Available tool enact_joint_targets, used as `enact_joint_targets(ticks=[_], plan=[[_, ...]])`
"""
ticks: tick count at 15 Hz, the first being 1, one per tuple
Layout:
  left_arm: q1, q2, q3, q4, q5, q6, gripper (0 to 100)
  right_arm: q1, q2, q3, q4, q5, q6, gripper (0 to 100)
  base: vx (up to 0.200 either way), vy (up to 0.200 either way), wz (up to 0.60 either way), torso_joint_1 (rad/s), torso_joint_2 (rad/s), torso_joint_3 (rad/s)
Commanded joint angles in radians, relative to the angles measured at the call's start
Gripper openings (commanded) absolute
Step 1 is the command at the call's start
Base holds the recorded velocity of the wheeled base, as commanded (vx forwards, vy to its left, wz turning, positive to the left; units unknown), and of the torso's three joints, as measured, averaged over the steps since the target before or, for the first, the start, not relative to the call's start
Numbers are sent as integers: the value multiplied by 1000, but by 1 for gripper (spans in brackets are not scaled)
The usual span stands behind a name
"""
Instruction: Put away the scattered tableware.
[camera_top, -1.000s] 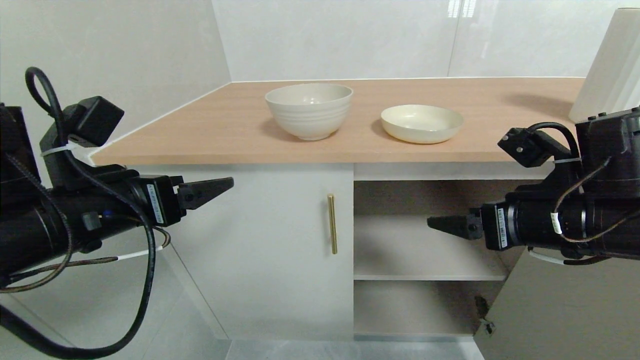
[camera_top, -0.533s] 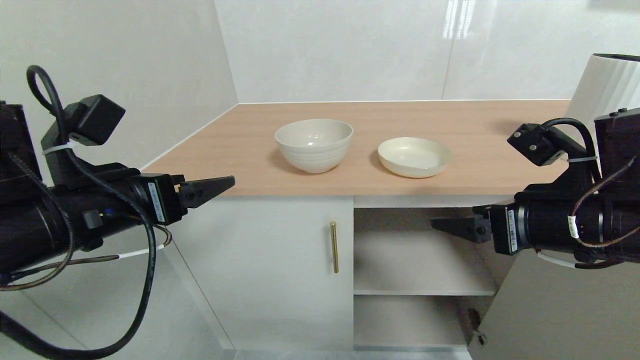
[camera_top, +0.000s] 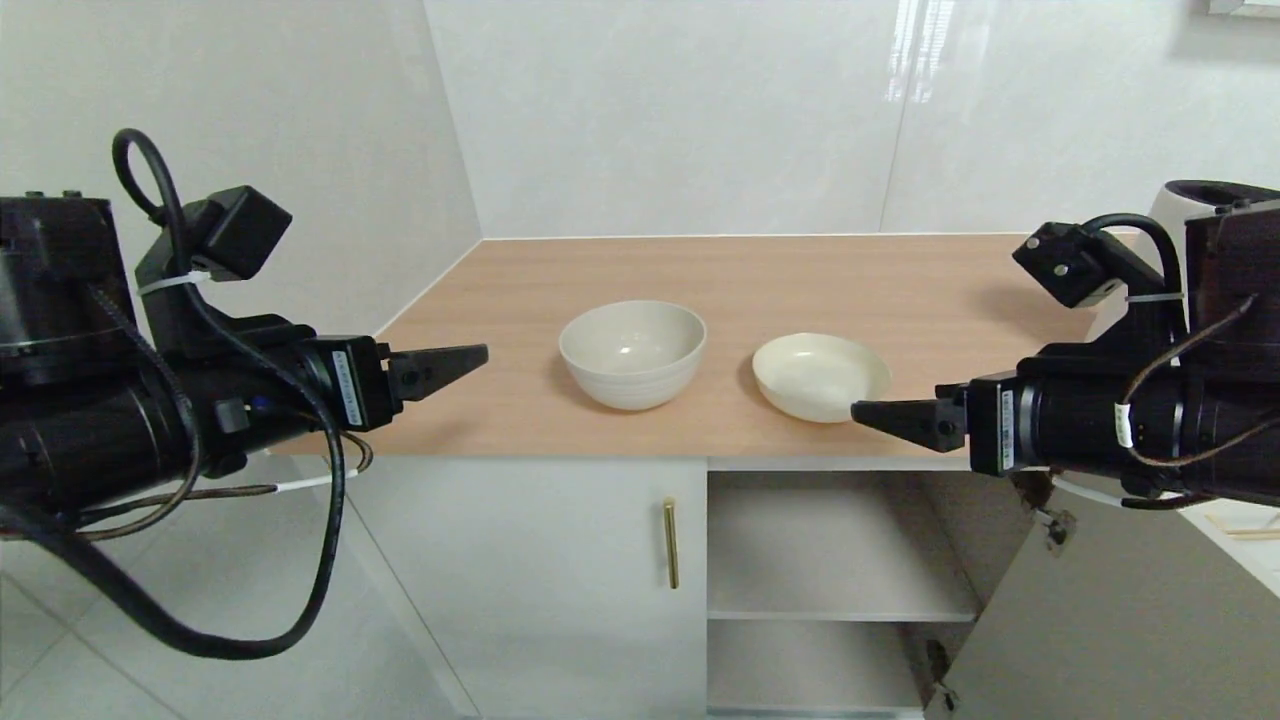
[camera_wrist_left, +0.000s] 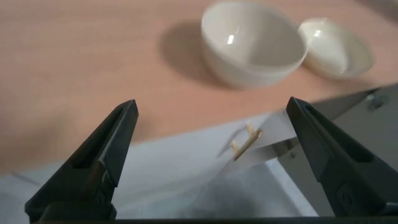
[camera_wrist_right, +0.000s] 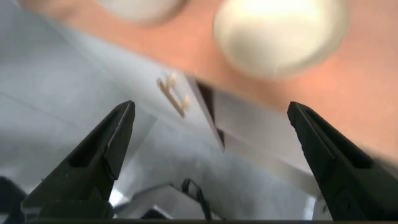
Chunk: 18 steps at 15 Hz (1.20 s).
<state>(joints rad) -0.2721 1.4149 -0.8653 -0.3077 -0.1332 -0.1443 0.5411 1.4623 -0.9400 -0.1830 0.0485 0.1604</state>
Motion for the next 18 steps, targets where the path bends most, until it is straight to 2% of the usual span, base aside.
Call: enact_joint_targets(ticks=[1,3,5,6,7,8,9,10,11,12,14,16,17,18], plan=[[1,65,-63,2,1,-1,100,-16,56,-26,-49,-2,-12,100,0,0,0,207,-476,-261],[-1,141,-162,5,6,-1,100,-32,135,-54,-113,-19,-52,100,0,0,0,215,-478,-271],[-1,208,-238,5,10,-1,100,-44,194,-114,-121,-62,-50,100,0,0,0,88,-198,-107],[-1,253,-294,16,24,-3,100,-50,228,-189,-56,-176,-10,100,0,0,0,46,-80,-51],[-4,279,-339,71,60,-6,100,-52,239,-244,36,-230,21,100,0,0,0,61,-46,-22],[-13,291,-383,168,126,-6,100,-53,247,-295,131,-249,51,100,0,0,0,0,0,0],[-29,312,-466,331,205,-9,100,-55,259,-355,229,-253,108,100,0,0,0,0,0,0],[-38,331,-515,406,221,-28,100,-53,277,-381,264,-256,145,100,0,0,0,0,0,0],[-50,361,-549,420,221,-110,100,-55,294,-388,275,-274,157,100,0,0,0,0,0,0],[-65,394,-577,421,221,-156,100,-55,305,-388,275,-308,157,100,0,0,0,0,0,0],[-91,460,-597,423,228,-172,100,-55,317,-390,270,-368,159,100,0,0,0,0,0,0],[-111,518,-623,423,257,-186,100,-55,319,-390,267,-372,159,100,0,0,0,0,0,0],[-125,558,-652,423,294,-219,100,-56,322,-391,266,-372,159,100,0,0,0,0,0,0],[-130,570,-661,423,300,-229,100,-58,323,-390,264,-374,159,100,0,0,0,0,0,0]])
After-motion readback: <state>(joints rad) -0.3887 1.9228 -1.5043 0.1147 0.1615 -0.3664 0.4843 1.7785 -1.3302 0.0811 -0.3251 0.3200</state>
